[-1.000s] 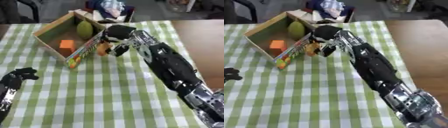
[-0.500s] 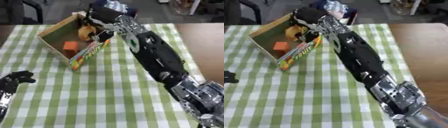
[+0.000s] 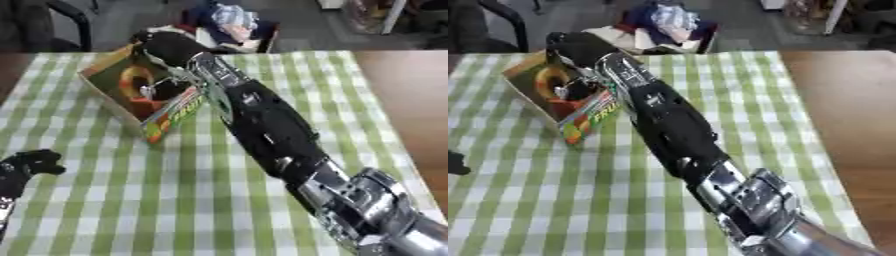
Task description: Pick up objects on the table and place them in the box.
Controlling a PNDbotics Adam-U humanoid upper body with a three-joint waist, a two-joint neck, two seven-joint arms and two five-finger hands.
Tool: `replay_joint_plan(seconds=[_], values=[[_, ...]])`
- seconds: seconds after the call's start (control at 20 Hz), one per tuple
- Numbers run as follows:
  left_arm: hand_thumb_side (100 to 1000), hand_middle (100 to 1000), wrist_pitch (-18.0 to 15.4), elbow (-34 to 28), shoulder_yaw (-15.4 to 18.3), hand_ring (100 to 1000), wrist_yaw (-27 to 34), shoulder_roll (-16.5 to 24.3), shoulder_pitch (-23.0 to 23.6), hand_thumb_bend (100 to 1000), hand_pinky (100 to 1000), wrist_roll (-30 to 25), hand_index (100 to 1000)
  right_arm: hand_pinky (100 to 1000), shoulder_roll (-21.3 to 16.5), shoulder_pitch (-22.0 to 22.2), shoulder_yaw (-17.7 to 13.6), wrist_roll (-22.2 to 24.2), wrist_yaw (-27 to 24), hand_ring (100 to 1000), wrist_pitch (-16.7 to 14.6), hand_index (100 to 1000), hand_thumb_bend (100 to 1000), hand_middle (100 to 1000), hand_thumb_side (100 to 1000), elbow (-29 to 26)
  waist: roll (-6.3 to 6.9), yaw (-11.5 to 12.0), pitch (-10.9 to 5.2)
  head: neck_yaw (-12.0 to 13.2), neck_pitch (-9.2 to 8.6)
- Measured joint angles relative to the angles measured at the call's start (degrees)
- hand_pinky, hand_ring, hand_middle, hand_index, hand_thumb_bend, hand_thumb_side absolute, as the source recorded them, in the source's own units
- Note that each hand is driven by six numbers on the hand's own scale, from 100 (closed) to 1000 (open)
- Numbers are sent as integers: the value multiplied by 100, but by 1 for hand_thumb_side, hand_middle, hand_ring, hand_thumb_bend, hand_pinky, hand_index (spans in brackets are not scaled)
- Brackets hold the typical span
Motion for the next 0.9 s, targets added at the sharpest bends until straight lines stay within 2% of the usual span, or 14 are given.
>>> replay_joint_plan(seconds=[0.1,0.3,0.35,0.5,0.6,0.7,0.9], values=[[895,710,1,1,1,680,0,0,0,100,853,0,829,790,-3,0,-8,-193,200,831,193,1000,503,952,510,-81,0,-22,0,12,-1],[894,710,1,1,20,680,-1,-1,2,100,853,14,829,747,-32,28,-95,-537,416,794,466,996,334,893,468,-266,7,-152,0,68,-28],[894,710,3,1,28,679,-2,-1,3,100,853,26,829,732,-62,59,-121,-608,412,780,461,974,256,865,422,-340,9,-205,0,96,-43],[894,709,14,1,92,679,-19,-1,14,100,853,83,828,700,-250,171,-180,-823,265,753,319,920,113,812,346,-653,21,-379,0,208,-46],[894,709,20,2,136,679,-49,-1,51,100,853,127,828,682,-440,298,-211,-983,100,737,172,889,100,788,329,-926,21,-498,0,291,-46],[894,709,25,3,174,679,-68,0,64,100,853,171,828,657,-712,488,-184,-1056,-543,710,98,868,100,760,340,-1305,19,-607,0,370,-46],[896,709,36,16,240,681,-121,1,108,100,854,255,828,624,-1469,1009,22,-798,-3031,676,409,835,100,723,383,-2446,19,-779,-4,502,-43]])
